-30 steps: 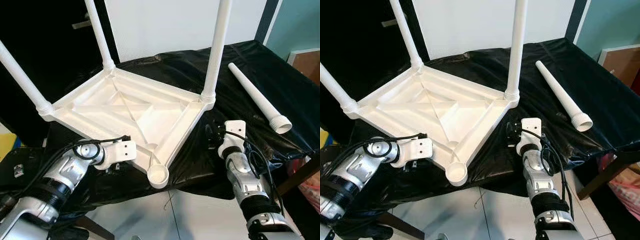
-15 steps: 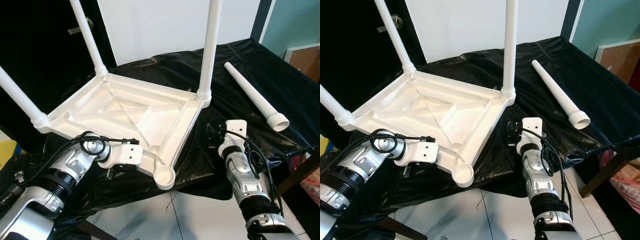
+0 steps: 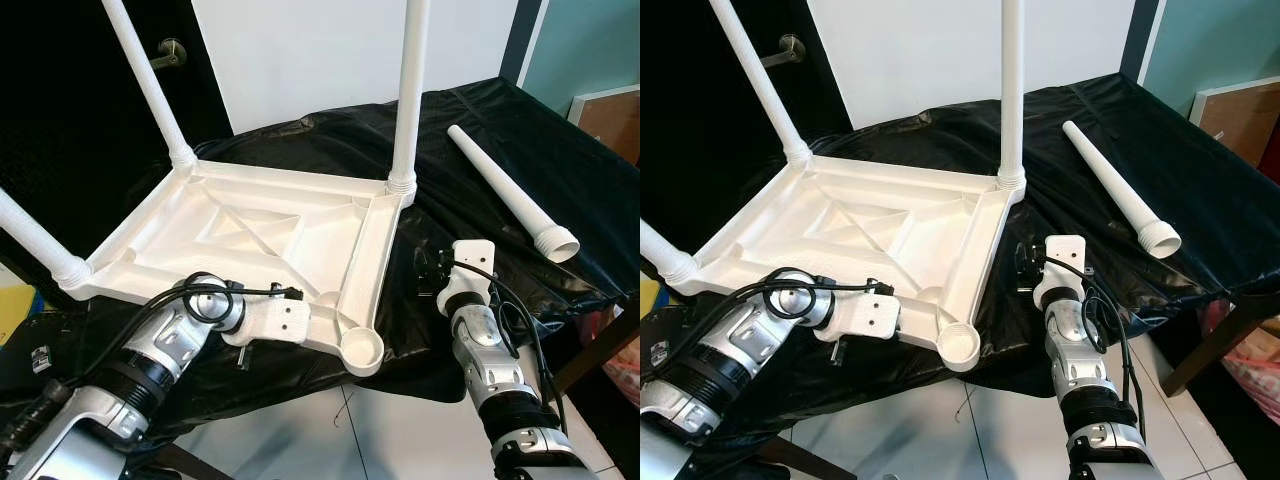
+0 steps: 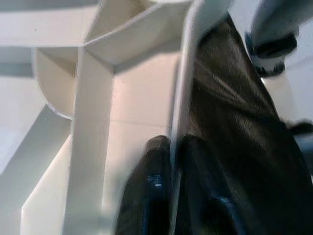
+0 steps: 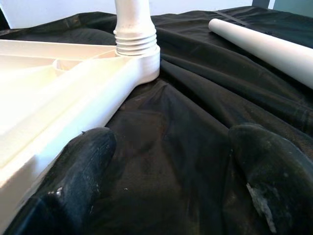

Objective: Building children table

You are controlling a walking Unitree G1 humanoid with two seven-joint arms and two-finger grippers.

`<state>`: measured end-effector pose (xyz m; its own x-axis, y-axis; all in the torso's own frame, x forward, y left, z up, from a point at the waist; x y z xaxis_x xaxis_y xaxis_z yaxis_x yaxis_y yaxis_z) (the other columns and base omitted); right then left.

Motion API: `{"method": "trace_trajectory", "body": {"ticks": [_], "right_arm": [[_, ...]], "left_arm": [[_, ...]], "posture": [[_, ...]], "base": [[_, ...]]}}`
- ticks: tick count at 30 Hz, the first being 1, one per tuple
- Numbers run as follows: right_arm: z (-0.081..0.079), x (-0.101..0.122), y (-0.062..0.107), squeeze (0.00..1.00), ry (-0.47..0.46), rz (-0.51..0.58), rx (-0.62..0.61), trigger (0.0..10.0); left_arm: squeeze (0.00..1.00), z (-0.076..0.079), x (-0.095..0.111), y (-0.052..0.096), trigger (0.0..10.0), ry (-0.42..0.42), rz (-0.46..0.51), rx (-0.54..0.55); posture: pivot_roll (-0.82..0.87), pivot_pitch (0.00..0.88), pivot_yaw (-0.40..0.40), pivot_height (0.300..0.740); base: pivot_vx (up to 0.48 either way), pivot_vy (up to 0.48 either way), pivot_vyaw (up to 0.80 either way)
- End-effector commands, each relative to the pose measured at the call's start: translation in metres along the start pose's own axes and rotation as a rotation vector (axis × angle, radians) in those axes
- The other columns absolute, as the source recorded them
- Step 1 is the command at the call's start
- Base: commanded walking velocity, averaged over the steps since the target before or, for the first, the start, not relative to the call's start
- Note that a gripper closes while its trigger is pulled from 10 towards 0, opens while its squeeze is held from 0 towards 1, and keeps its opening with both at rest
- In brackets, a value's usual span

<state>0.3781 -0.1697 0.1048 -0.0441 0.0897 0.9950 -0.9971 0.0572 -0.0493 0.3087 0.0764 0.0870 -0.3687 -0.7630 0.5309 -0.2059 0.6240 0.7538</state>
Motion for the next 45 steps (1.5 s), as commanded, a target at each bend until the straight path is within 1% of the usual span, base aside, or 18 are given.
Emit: {"method": "trace_trajectory", "body": {"ticks": [1, 7, 8, 14, 16, 18, 20, 21, 22, 25, 29, 34, 35, 40, 41, 43, 44, 45], "right_arm": [[-0.005, 0.0, -0.001, 0.0, -0.011, -0.006, 0.009, 10.0], [0.002, 0.009, -0.003, 0.0, -0.012, 0.037, -0.033, 10.0], [0.009, 0.013, -0.003, 0.0, -0.012, 0.056, -0.073, 10.0], [0.03, 0.024, 0.0, 0.0, -0.025, 0.113, -0.194, 10.0], [0.042, 0.027, 0.003, 0.0, -0.027, 0.129, -0.265, 10.0], [0.042, 0.027, 0.003, 0.0, -0.027, 0.129, -0.265, 10.0], [0.058, 0.029, 0.009, 0.0, -0.028, 0.142, -0.369, 10.0], [0.058, 0.029, 0.009, 0.0, -0.028, 0.142, -0.369, 10.0], [0.066, 0.027, 0.012, 0.0, -0.034, 0.142, -0.418, 10.0], [0.077, 0.022, 0.017, 0.0, -0.072, 0.125, -0.478, 10.0], [0.079, 0.018, 0.017, 0.0, -0.087, 0.111, -0.479, 10.0], [0.095, 0.004, 0.021, 0.0, -0.123, 0.069, -0.503, 10.0], [0.106, 0.0, 0.023, 1.0, -0.143, 0.058, -0.522, 10.0], [0.127, -0.003, 0.025, 1.0, -0.204, 0.057, -0.54, 10.0], [0.13, -0.003, 0.025, 0.45, -0.216, 0.062, -0.542, 10.0], [0.13, -0.003, 0.025, 0.45, -0.216, 0.062, -0.542, 10.0], [0.139, -0.003, 0.024, 0.0, -0.234, 0.059, -0.534, 10.0], [0.142, -0.003, 0.024, 0.0, -0.24, 0.059, -0.53, 10.0]], "left_arm": [[1.0, -0.013, 0.001, -0.007, 10.0, 0.042, 0.03, 0.195], [1.0, -0.027, 0.013, 0.002, 10.0, 0.049, 0.081, 0.285], [0.0, -0.033, 0.02, 0.008, 10.0, 0.055, 0.115, 0.323], [0.0, -0.053, 0.048, 0.029, 10.0, 0.111, 0.276, 0.451], [0.0, -0.061, 0.067, 0.041, 10.0, 0.166, 0.4, 0.498], [0.0, -0.061, 0.067, 0.041, 10.0, 0.166, 0.4, 0.498], [0.0, -0.071, 0.091, 0.057, 10.0, 0.235, 0.573, 0.566], [0.0, -0.071, 0.091, 0.057, 10.0, 0.235, 0.573, 0.566], [0.0, -0.073, 0.1, 0.062, 10.0, 0.264, 0.634, 0.578], [0.0, -0.072, 0.11, 0.067, 10.0, 0.3, 0.704, 0.58], [0.0, -0.072, 0.113, 0.067, 10.0, 0.317, 0.724, 0.587], [0.0, -0.07, 0.119, 0.056, 10.0, 0.385, 0.751, 0.619], [0.0, -0.067, 0.123, 0.052, 10.0, 0.403, 0.764, 0.612], [0.0, -0.061, 0.132, 0.047, 10.0, 0.427, 0.786, 0.591], [0.0, -0.06, 0.134, 0.047, 10.0, 0.434, 0.789, 0.588], [0.0, -0.06, 0.134, 0.047, 10.0, 0.434, 0.789, 0.588], [0.0, -0.06, 0.137, 0.046, 10.0, 0.442, 0.795, 0.582], [0.0, -0.06, 0.139, 0.046, 10.0, 0.444, 0.797, 0.58]], "posture": [[-0.03, 0.029, 0.058, 0.74], [-0.03, 0.034, 0.055, 0.74], [-0.03, 0.035, 0.056, 0.74], [-0.03, 0.034, 0.056, 0.74], [-0.03, 0.032, 0.055, 0.74], [-0.03, 0.032, 0.055, 0.74], [-0.03, 0.031, 0.051, 0.74], [-0.03, 0.031, 0.051, 0.74], [-0.03, 0.031, 0.051, 0.74], [-0.03, 0.03, 0.047, 0.74], [-0.03, 0.028, 0.046, 0.74], [-0.04, 0.027, 0.041, 0.74], [-0.04, 0.027, 0.04, 0.74], [-0.03, 0.034, 0.035, 0.74], [-0.03, 0.036, 0.035, 0.74], [-0.03, 0.036, 0.035, 0.74], [-0.03, 0.051, 0.039, 0.74], [-0.03, 0.051, 0.039, 0.74]], "base": [[0.0, 0.0, 0.0], [0.0, 0.0, 0.0], [0.0, 0.0, 0.0], [0.0, 0.0, 0.0], [0.0, 0.0, 0.0], [0.0, 0.0, 0.0], [0.0, 0.0, 0.0], [0.0, 0.0, 0.0], [0.0, 0.0, 0.0], [0.0, 0.0, 0.0], [0.0, 0.0, 0.0], [0.0, 0.0, 0.0], [0.0, 0.0, 0.0], [0.0, 0.0, 0.0], [0.0, 0.0, 0.0], [0.0, 0.0, 0.0], [0.0, 0.0, 0.0], [0.0, 0.0, 0.0]]}}
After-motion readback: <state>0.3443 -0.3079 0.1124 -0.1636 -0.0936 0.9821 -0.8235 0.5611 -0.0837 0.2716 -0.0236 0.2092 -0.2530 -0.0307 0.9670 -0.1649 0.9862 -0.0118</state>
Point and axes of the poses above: a point about 5 cm out from each wrist's last joint towards the gripper, its own y axis pointing back from the gripper into the wrist, its own x axis along the axis of the wrist's last joint, z = x × y, the point moved 5 cm from there along -y, pointing out of the wrist towards the gripper, and after that the axes turned 3 degrees about y, right-handed, at the moved point
